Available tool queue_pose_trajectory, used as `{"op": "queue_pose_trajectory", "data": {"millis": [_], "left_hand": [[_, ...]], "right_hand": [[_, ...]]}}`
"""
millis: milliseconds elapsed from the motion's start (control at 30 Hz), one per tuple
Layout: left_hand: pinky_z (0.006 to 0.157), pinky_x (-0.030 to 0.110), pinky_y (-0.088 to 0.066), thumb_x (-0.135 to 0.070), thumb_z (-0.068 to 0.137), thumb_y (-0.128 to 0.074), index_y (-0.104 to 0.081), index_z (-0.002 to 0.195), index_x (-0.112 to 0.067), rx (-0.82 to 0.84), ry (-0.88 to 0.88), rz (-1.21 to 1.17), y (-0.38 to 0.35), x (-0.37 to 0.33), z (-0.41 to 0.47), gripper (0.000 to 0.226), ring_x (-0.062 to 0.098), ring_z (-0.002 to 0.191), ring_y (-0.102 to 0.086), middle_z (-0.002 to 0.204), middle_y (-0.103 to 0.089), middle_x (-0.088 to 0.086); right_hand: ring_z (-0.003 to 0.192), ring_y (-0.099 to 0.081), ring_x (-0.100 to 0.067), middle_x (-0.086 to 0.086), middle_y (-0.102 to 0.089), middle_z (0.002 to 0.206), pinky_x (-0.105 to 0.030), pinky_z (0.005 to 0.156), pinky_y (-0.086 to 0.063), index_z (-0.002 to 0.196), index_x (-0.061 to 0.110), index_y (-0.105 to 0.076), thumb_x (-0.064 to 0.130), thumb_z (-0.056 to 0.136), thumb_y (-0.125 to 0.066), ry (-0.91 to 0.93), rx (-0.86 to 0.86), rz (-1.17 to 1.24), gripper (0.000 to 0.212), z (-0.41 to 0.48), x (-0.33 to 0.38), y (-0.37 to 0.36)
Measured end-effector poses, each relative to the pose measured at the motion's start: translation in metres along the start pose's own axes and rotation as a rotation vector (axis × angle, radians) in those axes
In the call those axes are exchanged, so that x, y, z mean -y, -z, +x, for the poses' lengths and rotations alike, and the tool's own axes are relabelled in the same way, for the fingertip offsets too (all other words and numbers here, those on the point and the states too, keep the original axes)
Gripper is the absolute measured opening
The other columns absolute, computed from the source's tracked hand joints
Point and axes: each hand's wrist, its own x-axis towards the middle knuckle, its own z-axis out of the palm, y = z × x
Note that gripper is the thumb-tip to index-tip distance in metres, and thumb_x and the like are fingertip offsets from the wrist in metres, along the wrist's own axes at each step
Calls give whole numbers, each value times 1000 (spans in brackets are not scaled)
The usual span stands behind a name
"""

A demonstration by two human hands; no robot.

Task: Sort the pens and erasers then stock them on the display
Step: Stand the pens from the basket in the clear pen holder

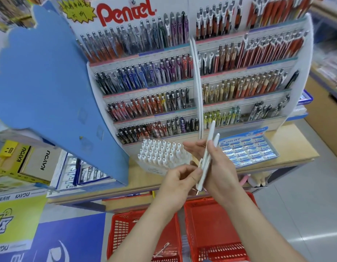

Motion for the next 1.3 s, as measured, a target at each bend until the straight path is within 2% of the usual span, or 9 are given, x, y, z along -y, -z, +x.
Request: {"op": "queue_pose_trajectory", "data": {"millis": [133, 267, 367, 433, 667, 867, 967, 1133, 1300], "left_hand": [[65, 33, -56, -9, 86, -64, -65, 81, -8, -83, 24, -140, 7, -3, -1, 6, 16, 64, -62, 68, -67, 6], [59, 28, -56, 0, 83, -66, -66, 75, -8, -210, -15, -92, 20, -8, -1, 12, 15, 57, -62, 63, -68, 5], [63, 27, -54, -1, 76, -73, -70, 72, -13, -258, -72, 51, 29, -14, -2, 13, 12, 61, -61, 63, -67, 0], [59, 18, -51, 1, 71, -77, -71, 71, -12, -305, -82, 75, 36, -16, -2, 15, 5, 60, -59, 63, -67, -6], [62, 13, -52, 6, 67, -78, -73, 71, -8, -342, -41, 100, 54, -22, -1, 16, 2, 63, -63, 66, -71, -9], [69, 24, -58, -2, 80, -69, -73, 89, -9, -379, 15, -113, 65, -28, 4, 13, 21, 71, -68, 80, -73, 14], [67, 25, -58, -4, 82, -69, -73, 88, -11, -428, -4, 29, 68, -27, 9, 10, 21, 68, -67, 73, -73, 12], [71, 29, -57, -13, 83, -70, -74, 81, -28, -501, -176, 410, 75, -29, 20, 16, 10, 66, -68, 65, -71, -10], [70, 36, -52, -17, 84, -68, -75, 82, -13, -403, -348, 751, 66, -20, 38, 8, 18, 69, -64, 71, -72, 0]], "right_hand": [[105, -65, -16, -10, -70, 106, -32, 76, -50, 81, 21, -66, 31, 99, -38, 23, -4, -27, 34, 0, 2, 0], [74, -61, -16, -6, -64, 82, -28, 64, -50, 88, 12, -63, 29, 100, -42, 38, -231, -86, 29, 5, 2, 5], [46, -37, -10, 1, -47, 60, -19, 39, -29, 83, 12, -55, 30, 99, -47, 63, -293, -102, 25, 8, 5, 11], [40, -25, -8, 3, -40, 54, -19, 36, -18, 76, 16, -51, 30, 97, -52, 59, -285, -120, 25, 8, 7, 14], [38, -26, -7, -4, -57, 58, -19, 36, -19, 87, 10, -59, 14, 92, -59, 4, -208, -182, 7, 13, 6, 29], [41, -29, -9, -7, -64, 64, -17, 36, -23, 87, 7, -61, 9, 92, -58, -54, -157, -271, 6, 17, -12, 40], [44, -31, -11, -6, -62, 65, -18, 37, -24, 89, 8, -59, 10, 92, -58, -89, -161, -290, 3, 20, -21, 41], [50, -39, -12, -4, -53, 69, -20, 42, -30, 89, 13, -59, 11, 93, -55, -188, -216, -333, 6, 30, -35, 47], [51, -43, -12, -4, -55, 68, -22, 44, -34, 91, 12, -58, 5, 89, -58, -240, -227, -385, 8, 36, -50, 50]]}}
